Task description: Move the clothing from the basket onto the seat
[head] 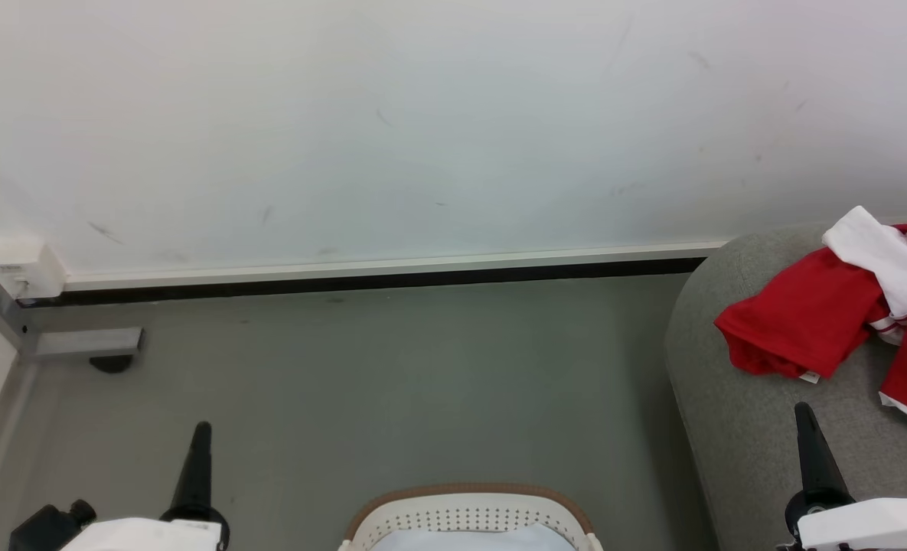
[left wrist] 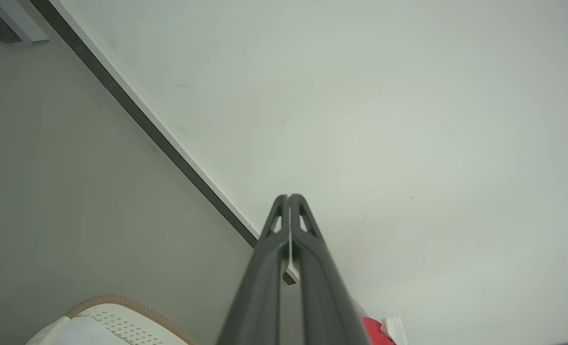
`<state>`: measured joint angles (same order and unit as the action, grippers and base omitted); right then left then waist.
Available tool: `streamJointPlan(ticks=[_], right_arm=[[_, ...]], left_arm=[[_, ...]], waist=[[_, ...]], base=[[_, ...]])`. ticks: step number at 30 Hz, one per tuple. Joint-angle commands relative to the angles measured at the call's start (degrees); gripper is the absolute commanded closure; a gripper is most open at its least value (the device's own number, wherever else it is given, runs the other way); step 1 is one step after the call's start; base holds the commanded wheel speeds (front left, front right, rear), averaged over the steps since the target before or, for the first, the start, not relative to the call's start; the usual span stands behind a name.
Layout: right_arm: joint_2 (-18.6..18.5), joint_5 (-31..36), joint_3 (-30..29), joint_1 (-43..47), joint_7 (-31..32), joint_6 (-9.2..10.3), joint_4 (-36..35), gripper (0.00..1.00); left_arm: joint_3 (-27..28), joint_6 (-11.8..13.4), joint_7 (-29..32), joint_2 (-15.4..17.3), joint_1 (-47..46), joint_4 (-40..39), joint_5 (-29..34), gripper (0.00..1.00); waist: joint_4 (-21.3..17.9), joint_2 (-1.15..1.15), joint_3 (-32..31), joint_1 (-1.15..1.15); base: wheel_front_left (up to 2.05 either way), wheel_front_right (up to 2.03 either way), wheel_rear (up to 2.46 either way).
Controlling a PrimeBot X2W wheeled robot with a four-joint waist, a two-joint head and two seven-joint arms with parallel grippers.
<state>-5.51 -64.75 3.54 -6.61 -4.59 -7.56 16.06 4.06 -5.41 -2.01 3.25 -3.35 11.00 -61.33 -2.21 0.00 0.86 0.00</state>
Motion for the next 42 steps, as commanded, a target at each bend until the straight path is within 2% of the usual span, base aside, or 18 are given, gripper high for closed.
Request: streamJointPlan(ticks=[1,42], right_arm=[[-0.60,-1.77,-0.33,-0.73,0.31,0.07,-0.82,1.00],[-2.87,-24.19,-1.46,-0.41,3.30,0.11,-1.82,1.00]], left_arm=[[0.42,0.26,0.44,0.21,-1.11,-0.62,-1.55,1.00],[2.01,0.96,6.11,-0.12,-2.48,-0.60,-21.66,1.00]], waist=[[0.05,0.00,-0.02,0.00],[1.36,0.00,-0.59,0.00]], base=[[0.00,0.00,0.00],[0.00,0.00,0.00]])
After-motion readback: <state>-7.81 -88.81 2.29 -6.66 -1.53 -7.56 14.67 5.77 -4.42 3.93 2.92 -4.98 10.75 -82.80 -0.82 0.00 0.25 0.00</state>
